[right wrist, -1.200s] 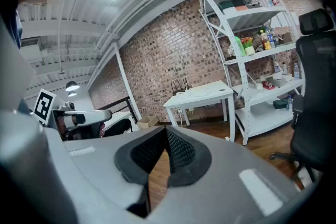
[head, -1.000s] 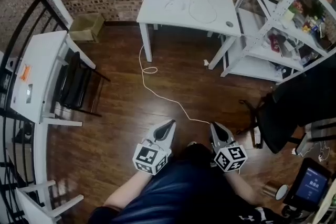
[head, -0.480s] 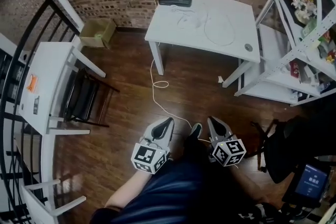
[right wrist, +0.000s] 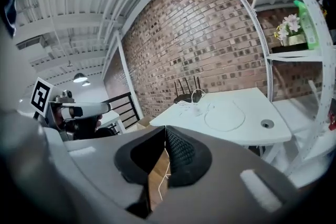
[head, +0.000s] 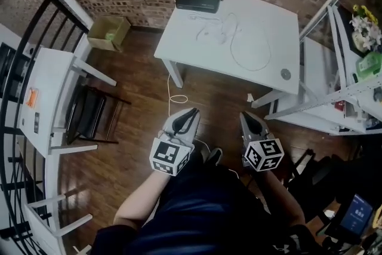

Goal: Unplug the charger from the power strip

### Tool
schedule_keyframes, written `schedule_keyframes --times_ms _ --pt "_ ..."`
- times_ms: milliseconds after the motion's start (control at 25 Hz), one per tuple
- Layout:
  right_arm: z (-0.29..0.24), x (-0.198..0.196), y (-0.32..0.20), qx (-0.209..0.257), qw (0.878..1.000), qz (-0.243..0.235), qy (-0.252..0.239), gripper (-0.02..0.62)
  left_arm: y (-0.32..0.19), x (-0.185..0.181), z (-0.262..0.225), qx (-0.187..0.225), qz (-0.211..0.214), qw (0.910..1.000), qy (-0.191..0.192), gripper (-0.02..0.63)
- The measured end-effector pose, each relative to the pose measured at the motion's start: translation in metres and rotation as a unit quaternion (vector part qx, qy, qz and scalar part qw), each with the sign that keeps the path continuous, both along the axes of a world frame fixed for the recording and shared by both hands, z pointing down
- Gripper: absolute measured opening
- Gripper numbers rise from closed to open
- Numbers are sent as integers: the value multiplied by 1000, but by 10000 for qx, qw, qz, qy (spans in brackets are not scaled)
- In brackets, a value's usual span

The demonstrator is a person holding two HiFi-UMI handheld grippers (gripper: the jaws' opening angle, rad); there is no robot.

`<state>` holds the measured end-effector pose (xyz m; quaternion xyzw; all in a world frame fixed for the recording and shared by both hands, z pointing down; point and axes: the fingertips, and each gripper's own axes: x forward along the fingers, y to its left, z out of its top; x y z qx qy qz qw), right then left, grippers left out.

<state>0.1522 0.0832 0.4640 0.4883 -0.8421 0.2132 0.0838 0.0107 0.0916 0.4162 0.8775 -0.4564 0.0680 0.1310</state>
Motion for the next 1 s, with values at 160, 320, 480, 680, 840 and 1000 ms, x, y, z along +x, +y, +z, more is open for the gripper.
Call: schedule_keyframes --times_ms 160,320,480,680,840,1000 --pt "19 0 -64 -126 9996 -6 248 12 -70 -4 18 12 -8 9998 -188 34" --pt "35 -10 -129 -203 9979 -25 616 28 -149 -6 46 -124 176 9996 -193 46" --pt "59 -20 -187 -450 9933 -62 1067 57 -215 -7 87 -342 532 9973 -382 52" --pt "82 -30 -257 -668 9887 16 1339 91 -285 -13 124 -592 762 9927 -723 65" --pt "107 -35 -296 -938 9840 -118 1512 135 -318 -7 154 -825 845 9879 -1010 99" --pt "129 -43 -334 -1153 9781 -349 1697 200 -342 9 180 -950 1107 9788 -1441 154"
